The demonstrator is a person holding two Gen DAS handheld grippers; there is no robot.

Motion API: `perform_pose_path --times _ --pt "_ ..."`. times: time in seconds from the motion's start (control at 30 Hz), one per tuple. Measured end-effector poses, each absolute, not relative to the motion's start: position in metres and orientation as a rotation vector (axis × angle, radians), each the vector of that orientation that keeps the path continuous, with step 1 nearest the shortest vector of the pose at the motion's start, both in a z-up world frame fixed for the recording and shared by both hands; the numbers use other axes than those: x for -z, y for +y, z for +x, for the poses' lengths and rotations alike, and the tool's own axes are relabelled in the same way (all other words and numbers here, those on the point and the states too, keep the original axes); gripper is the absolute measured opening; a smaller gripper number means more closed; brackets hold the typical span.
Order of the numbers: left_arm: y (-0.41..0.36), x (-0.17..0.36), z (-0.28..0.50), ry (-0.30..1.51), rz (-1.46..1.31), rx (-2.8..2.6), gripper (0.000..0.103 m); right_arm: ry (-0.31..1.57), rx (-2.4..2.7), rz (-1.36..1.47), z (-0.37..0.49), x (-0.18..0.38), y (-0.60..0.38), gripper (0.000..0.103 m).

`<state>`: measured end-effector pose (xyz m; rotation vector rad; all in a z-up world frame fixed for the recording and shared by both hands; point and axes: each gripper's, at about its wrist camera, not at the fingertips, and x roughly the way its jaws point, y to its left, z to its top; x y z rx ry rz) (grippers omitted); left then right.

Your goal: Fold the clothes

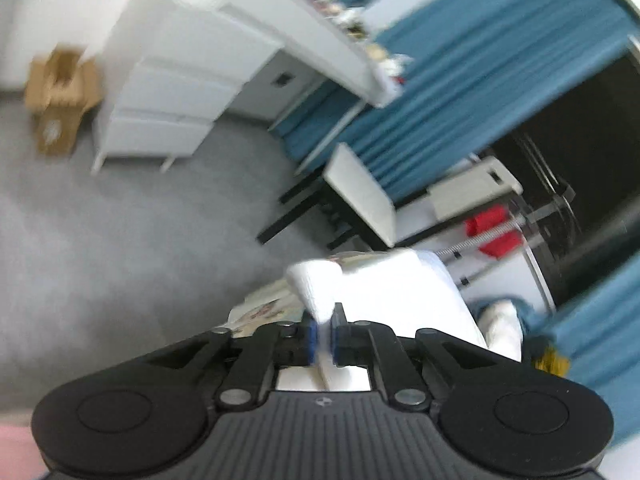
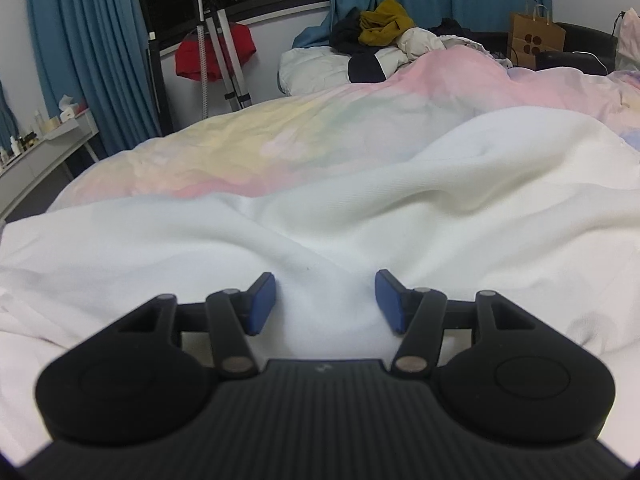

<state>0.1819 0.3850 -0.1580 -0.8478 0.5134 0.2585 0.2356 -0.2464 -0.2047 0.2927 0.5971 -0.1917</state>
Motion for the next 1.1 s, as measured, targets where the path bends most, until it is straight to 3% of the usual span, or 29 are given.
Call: perform_pose_path --times 0.1,0.2,0.37,0.57,0.93,1.0,1.07,1.1 --pt "0.353 0.14 0.182 0.531 -0.73 -0.202 0.04 0.574 0.194 0.319 0.227 0.194 -0.25 0.058" --pt "0.312 0.122 0.178 0.533 -0.544 -0.136 0.053 0.542 0.205 0.342 0.213 0.178 -0.255 0.058" --pt "0.23 0.096 0.175 0.546 -0.296 0.026 0.064 0.488 0.222 0.393 0.178 0.152 -0.269 0.058" --pt "0.072 0.077 0.211 0.561 -0.06 0.414 0.077 0.429 0.259 0.402 0.142 0.13 -0.291 0.058" --pt "-0.215 0.12 0.326 0.645 0.196 0.829 0.079 0.385 0.329 0.484 0.141 0.138 -0.333 0.059" --pt "-0.254 0.138 0.349 0.692 0.229 0.867 0.066 0.39 0.323 0.526 0.144 0.146 -0.341 0.059" --pt "-0.278 0.167 0.366 0.783 0.253 0.877 0.058 0.398 0.321 0.559 0.147 0.152 -0.347 0.059" --pt "-0.288 0.177 0.372 0.812 0.269 0.859 0.048 0.401 0.319 0.575 0.149 0.154 -0.35 0.059"
